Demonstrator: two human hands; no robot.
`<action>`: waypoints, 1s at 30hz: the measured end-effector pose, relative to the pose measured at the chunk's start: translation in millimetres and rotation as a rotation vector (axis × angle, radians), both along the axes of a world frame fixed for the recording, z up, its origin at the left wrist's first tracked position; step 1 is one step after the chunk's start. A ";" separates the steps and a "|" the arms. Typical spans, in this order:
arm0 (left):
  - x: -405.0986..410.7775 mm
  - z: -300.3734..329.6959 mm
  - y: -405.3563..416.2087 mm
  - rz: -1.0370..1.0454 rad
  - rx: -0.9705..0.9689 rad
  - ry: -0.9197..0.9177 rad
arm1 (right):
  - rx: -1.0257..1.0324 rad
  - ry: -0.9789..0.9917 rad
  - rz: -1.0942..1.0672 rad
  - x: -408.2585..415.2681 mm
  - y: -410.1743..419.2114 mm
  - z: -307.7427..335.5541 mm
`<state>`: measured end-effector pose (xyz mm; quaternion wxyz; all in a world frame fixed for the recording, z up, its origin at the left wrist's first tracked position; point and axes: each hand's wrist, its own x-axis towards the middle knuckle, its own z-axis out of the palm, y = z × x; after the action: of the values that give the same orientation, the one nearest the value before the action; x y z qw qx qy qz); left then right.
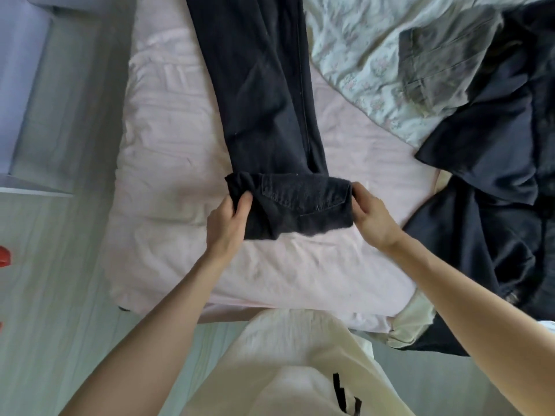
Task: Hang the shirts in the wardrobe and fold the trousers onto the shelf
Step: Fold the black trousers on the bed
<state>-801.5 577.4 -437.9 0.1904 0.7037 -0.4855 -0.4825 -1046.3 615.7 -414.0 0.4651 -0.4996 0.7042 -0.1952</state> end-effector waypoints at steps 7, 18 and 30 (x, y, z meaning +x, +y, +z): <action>5.9 -8.5 13.0 -0.083 0.309 -0.126 | 0.292 0.036 -0.098 14.8 2.9 -23.5; -9.7 -60.6 24.0 -0.822 -0.323 -0.602 | -0.202 0.587 0.467 44.3 6.1 -69.6; 44.7 -76.2 11.8 -1.250 -0.464 -0.790 | -0.274 0.769 1.182 -49.4 -2.8 -79.7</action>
<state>-756.8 589.2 -514.1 -0.1621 0.3610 -0.9130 -0.0994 -1095.7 612.9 -493.7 0.1451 -0.8846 0.3992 0.1926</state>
